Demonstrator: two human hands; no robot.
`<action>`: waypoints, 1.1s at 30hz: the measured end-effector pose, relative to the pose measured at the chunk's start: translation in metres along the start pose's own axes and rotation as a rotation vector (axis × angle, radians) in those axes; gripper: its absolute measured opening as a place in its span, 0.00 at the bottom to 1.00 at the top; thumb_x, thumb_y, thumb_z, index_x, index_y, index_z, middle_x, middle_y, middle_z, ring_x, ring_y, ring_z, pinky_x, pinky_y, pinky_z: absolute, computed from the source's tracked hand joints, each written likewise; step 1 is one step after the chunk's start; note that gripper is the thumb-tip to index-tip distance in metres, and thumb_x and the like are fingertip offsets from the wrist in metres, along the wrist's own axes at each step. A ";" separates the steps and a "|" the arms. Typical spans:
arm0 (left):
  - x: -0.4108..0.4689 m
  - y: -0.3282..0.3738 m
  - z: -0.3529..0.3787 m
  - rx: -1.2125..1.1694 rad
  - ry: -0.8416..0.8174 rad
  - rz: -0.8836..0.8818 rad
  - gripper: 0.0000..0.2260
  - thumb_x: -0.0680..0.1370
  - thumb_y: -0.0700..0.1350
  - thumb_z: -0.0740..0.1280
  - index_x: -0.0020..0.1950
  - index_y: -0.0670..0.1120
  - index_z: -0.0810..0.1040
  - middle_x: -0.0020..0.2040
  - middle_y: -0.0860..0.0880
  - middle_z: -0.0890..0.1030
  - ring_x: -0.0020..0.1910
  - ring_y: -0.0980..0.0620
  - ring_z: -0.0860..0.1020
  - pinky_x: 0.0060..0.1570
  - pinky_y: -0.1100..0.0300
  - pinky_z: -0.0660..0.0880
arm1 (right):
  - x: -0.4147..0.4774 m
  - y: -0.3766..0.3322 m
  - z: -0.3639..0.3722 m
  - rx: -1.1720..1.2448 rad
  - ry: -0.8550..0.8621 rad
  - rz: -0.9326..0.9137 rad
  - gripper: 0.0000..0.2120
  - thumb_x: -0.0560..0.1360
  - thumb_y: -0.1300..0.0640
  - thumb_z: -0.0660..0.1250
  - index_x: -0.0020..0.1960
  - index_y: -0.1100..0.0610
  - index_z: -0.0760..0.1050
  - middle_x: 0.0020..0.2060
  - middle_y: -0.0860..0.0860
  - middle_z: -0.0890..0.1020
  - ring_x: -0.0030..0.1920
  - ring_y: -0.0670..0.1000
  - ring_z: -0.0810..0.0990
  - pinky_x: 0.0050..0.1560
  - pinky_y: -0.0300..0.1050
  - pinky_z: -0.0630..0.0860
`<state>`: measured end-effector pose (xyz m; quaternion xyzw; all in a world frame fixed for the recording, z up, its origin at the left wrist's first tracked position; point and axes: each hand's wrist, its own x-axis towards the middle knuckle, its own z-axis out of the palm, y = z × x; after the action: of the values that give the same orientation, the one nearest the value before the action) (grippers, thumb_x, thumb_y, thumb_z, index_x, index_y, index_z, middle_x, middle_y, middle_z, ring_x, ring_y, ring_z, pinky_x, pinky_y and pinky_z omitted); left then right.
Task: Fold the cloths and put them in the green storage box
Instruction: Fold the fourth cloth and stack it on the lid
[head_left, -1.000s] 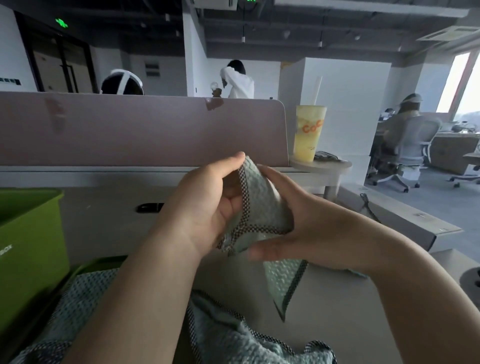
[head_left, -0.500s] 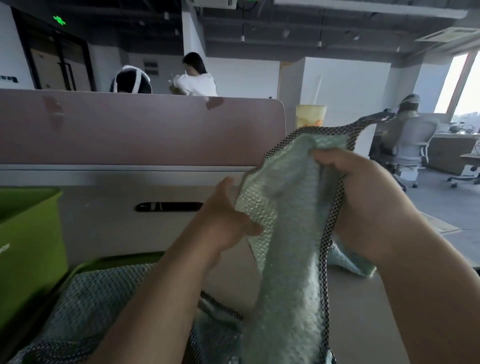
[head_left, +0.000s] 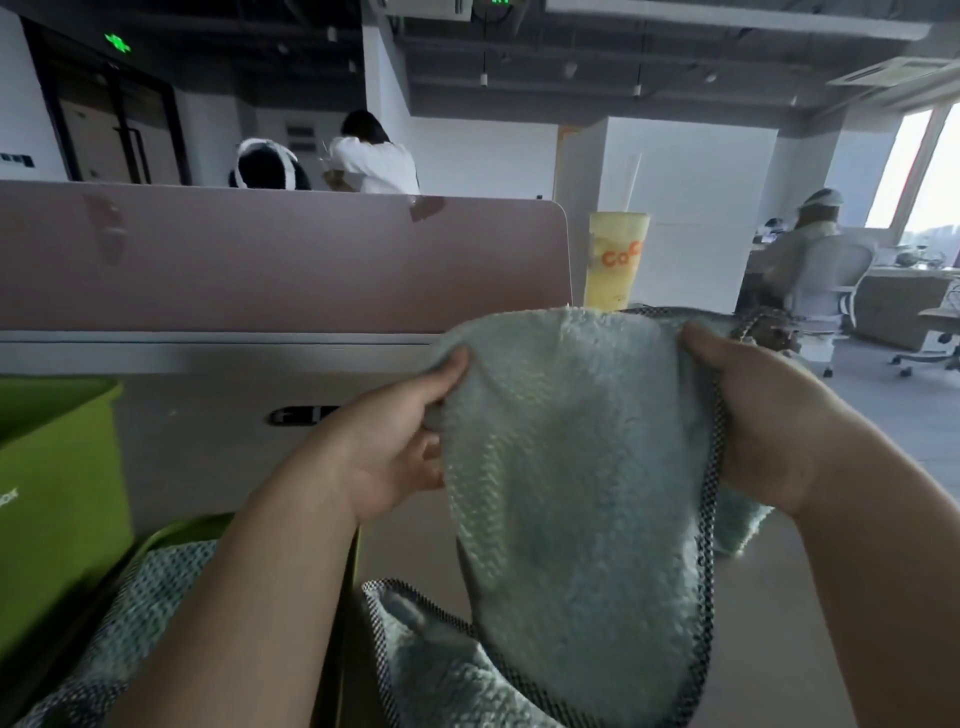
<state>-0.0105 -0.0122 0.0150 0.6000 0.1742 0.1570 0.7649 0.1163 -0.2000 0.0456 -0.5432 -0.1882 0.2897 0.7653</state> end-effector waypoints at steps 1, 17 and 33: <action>-0.001 0.002 -0.003 -0.026 0.003 0.006 0.17 0.68 0.57 0.68 0.47 0.46 0.82 0.42 0.48 0.83 0.40 0.50 0.80 0.43 0.55 0.76 | 0.003 0.003 -0.003 -0.011 0.018 0.025 0.19 0.81 0.46 0.57 0.51 0.59 0.79 0.33 0.54 0.86 0.31 0.51 0.85 0.26 0.39 0.78; -0.011 0.014 -0.012 -0.234 0.177 0.053 0.22 0.77 0.62 0.59 0.40 0.45 0.80 0.31 0.46 0.84 0.28 0.51 0.82 0.34 0.59 0.74 | 0.013 0.036 -0.001 -0.056 -0.411 0.174 0.30 0.55 0.55 0.82 0.56 0.62 0.82 0.49 0.57 0.85 0.45 0.54 0.85 0.46 0.48 0.82; -0.014 0.019 -0.028 0.235 0.360 0.261 0.06 0.69 0.46 0.75 0.40 0.45 0.82 0.37 0.50 0.86 0.38 0.51 0.84 0.39 0.60 0.79 | -0.003 0.003 -0.001 -0.074 -0.055 0.031 0.11 0.76 0.60 0.63 0.55 0.63 0.80 0.44 0.59 0.86 0.37 0.56 0.86 0.32 0.46 0.82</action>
<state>-0.0361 0.0103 0.0279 0.6647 0.2458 0.3373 0.6197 0.1136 -0.2015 0.0423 -0.5660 -0.2113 0.3088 0.7346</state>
